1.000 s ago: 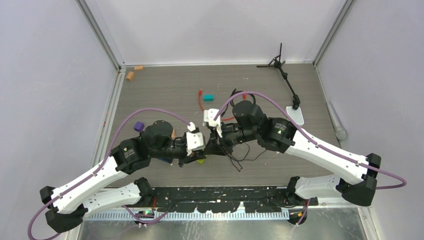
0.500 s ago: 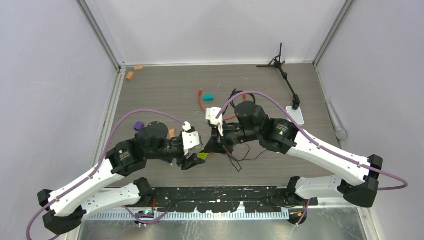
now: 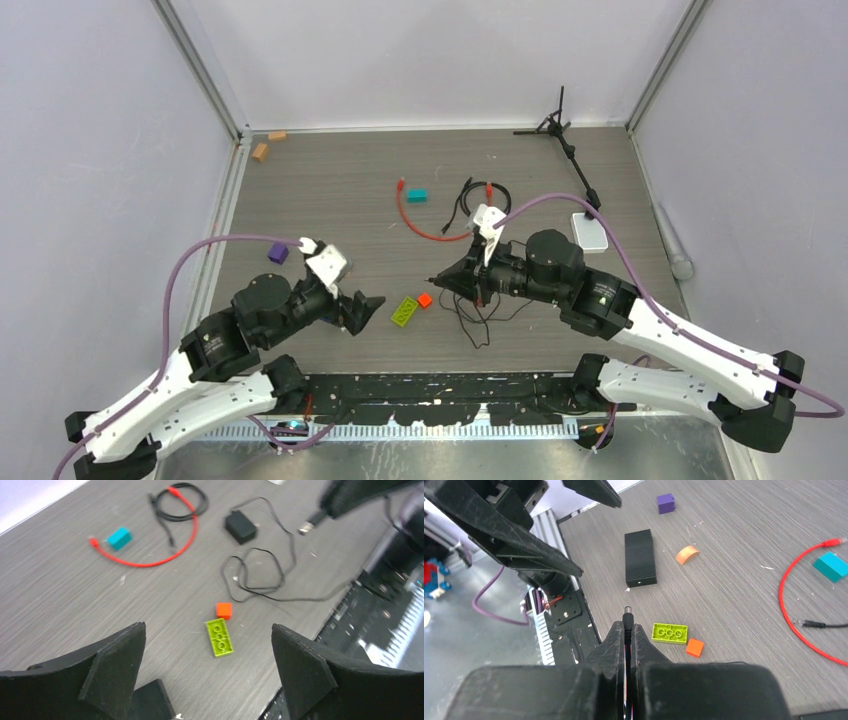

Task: Insert the plug into the switch port
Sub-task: Move the switch port to the center of the board.

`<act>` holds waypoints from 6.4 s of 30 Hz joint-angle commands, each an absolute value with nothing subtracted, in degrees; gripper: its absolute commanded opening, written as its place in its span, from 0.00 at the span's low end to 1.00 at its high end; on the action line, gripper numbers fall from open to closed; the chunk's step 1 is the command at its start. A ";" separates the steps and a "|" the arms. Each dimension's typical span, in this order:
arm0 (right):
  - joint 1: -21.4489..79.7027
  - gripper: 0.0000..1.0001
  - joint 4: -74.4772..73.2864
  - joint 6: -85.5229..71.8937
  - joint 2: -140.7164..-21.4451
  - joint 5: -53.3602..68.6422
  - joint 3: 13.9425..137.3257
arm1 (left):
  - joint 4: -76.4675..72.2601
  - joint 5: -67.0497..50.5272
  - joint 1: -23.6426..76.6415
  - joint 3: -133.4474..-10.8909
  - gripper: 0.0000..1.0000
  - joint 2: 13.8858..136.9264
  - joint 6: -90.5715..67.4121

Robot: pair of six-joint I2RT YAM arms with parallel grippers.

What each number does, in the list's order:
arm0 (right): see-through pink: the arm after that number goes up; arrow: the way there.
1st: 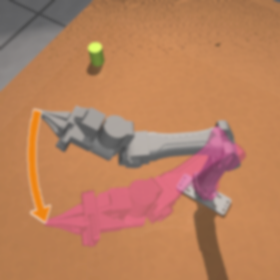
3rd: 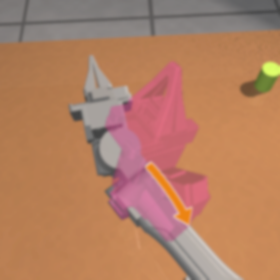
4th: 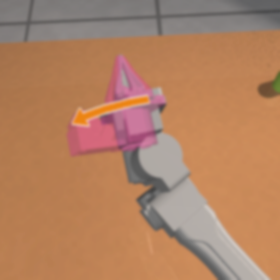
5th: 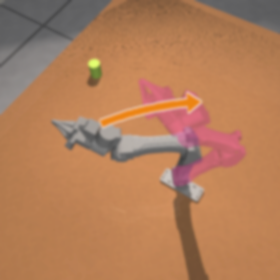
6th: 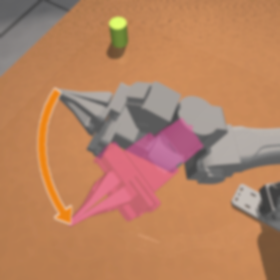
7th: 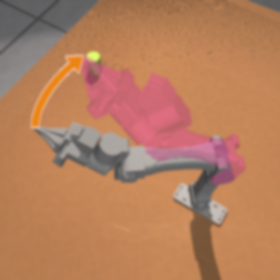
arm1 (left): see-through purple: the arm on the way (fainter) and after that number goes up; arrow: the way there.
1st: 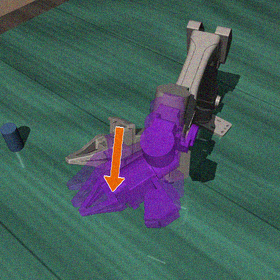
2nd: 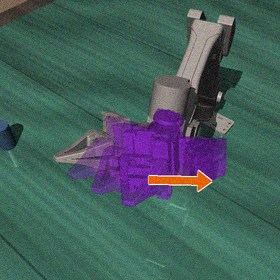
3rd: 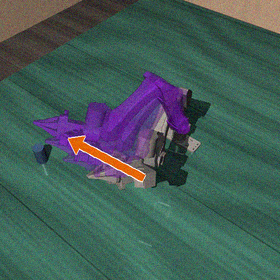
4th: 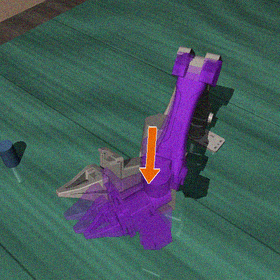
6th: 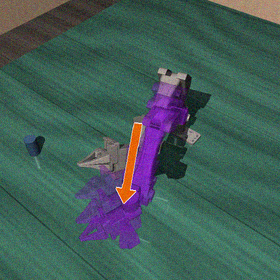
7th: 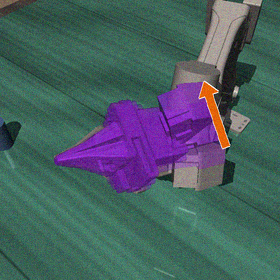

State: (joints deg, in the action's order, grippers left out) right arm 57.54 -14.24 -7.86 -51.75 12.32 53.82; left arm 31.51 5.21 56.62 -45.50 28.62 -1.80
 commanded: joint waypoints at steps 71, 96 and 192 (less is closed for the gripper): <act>56.62 0.00 -3.25 -22.83 -49.66 3.32 39.90 | 34.93 13.22 19.95 -33.00 0.86 68.95 -74.53; 56.61 0.01 -9.25 -22.48 -42.86 -2.85 37.70 | 24.23 9.22 28.30 -43.97 0.56 89.10 -77.70; 55.14 0.01 -2.57 -26.42 -52.47 -6.09 33.96 | 26.25 26.82 20.93 -58.85 0.75 97.40 -33.46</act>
State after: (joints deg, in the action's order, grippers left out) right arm 56.40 -8.10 -25.69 -48.27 -6.15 32.14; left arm 27.59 25.76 21.34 -61.65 101.01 -31.51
